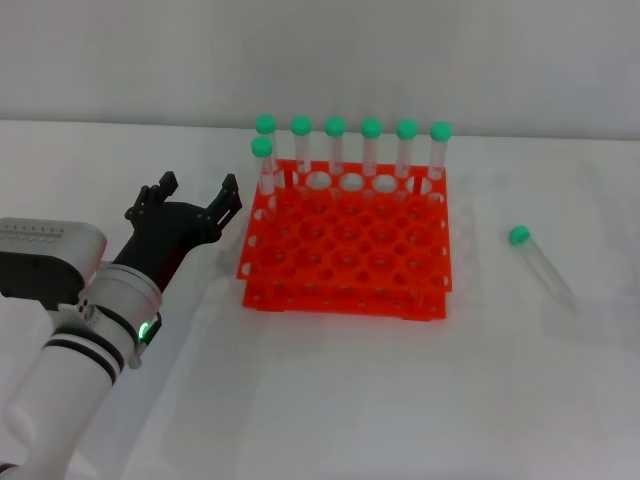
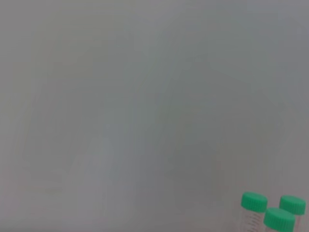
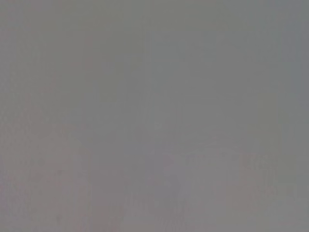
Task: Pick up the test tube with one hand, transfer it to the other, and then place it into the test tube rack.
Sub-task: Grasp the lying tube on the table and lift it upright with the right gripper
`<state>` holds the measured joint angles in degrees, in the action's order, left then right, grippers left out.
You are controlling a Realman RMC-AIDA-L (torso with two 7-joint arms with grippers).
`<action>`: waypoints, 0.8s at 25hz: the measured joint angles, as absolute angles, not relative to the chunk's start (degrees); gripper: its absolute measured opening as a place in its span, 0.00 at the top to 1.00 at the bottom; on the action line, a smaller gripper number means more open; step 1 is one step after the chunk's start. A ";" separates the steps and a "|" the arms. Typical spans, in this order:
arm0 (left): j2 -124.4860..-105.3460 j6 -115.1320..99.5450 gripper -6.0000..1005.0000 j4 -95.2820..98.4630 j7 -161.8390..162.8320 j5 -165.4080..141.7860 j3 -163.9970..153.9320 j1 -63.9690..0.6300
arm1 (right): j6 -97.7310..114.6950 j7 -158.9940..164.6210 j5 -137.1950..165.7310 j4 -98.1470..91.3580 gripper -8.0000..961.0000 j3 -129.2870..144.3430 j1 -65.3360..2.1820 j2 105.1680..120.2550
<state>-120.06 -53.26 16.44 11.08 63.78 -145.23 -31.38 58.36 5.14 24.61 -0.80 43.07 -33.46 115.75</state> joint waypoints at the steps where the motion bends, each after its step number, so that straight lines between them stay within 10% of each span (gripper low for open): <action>1: -120.06 -53.26 0.14 16.44 11.08 63.79 -145.18 -31.38 | 58.36 5.13 24.61 -0.81 0.12 43.06 -33.46 115.75; 20: -120.20 -59.97 0.14 16.89 12.34 64.06 -144.92 -27.68 | 70.29 15.61 25.13 -1.14 0.13 44.73 -30.99 116.06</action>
<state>-120.20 -59.97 16.89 12.34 64.06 -144.92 -27.68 70.29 15.61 25.13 -1.14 44.73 -30.99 116.06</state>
